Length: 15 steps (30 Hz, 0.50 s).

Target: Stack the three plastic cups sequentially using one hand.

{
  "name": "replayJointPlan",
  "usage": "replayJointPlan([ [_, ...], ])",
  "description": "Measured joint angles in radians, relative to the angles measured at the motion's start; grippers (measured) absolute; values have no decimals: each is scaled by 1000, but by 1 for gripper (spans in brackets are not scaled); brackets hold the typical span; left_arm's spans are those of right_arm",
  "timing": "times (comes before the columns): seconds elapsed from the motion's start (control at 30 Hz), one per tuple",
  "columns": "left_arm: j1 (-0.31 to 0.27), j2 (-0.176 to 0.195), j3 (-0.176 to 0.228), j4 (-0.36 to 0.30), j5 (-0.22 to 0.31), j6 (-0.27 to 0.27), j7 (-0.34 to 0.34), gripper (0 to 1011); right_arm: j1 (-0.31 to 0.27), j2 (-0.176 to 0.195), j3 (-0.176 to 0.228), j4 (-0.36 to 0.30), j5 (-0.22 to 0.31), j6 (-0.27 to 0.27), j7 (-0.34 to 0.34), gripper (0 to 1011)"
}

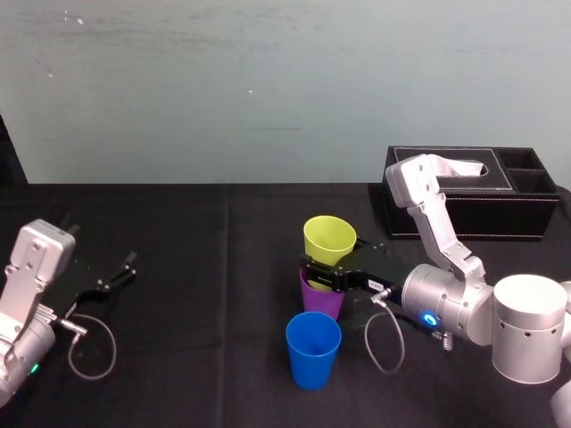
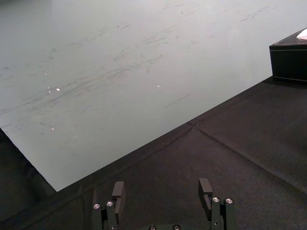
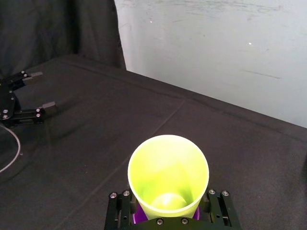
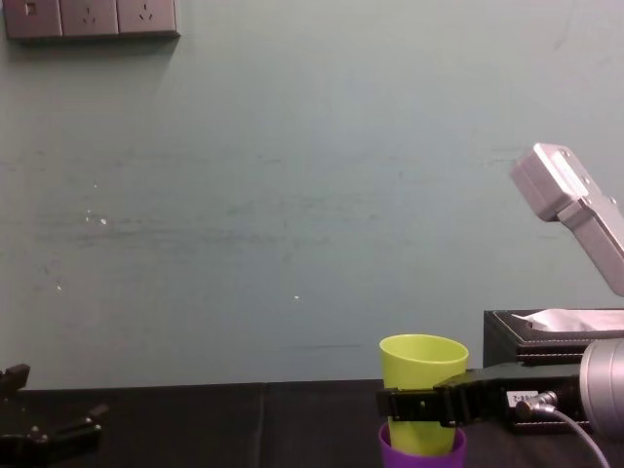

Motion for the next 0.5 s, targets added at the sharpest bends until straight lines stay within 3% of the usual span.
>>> replayJointPlan([
  [0.23, 0, 0, 0, 0, 0, 0, 0, 1000, 0, 0, 0, 0, 1, 1, 0, 724],
  [0.33, 0, 0, 0, 0, 0, 0, 0, 1000, -1, 0, 0, 0, 1, 1, 1, 765],
  [0.5, 0, 0, 0, 0, 0, 0, 0, 1000, -1, 0, 0, 0, 2, 1, 1, 921],
])
